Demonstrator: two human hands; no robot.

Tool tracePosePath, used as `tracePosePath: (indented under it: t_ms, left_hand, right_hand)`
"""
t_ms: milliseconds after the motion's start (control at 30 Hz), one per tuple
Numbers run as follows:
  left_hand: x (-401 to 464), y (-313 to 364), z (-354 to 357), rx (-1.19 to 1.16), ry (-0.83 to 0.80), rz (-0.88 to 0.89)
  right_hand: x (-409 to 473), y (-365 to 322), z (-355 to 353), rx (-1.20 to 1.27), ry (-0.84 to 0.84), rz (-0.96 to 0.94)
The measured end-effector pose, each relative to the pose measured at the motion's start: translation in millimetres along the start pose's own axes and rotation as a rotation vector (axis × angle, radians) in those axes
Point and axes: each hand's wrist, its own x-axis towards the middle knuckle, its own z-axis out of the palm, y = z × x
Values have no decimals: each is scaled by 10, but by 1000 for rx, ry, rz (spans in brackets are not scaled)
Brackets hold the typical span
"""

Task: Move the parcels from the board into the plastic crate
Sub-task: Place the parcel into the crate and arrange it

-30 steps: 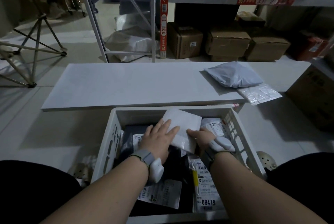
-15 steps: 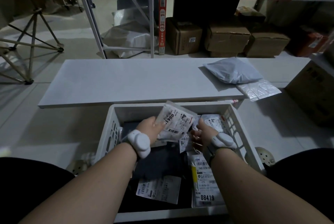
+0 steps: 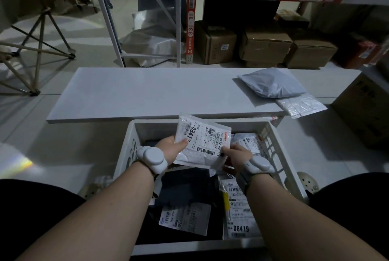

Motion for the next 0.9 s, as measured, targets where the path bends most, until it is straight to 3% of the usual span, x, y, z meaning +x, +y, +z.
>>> tracePosePath:
  t_ms: [167, 400, 600, 700, 900]
  left_hand:
    - [27, -27, 3, -88, 27, 15]
    - [55, -44, -76, -255, 74, -47]
    - [78, -118, -173, -154, 120, -165]
    - [14, -107, -121, -139, 33, -115]
    - [56, -119, -91, -222, 74, -70]
  right_hand:
    - [-11, -9, 0, -29, 6, -39]
    - [2, -73, -64, -277, 55, -193]
    - [-9, -79, -40, -327, 46, -261]
    - [7, -71, -62, -328, 75, -229]
    - [3, -97, -114, -192, 262, -127]
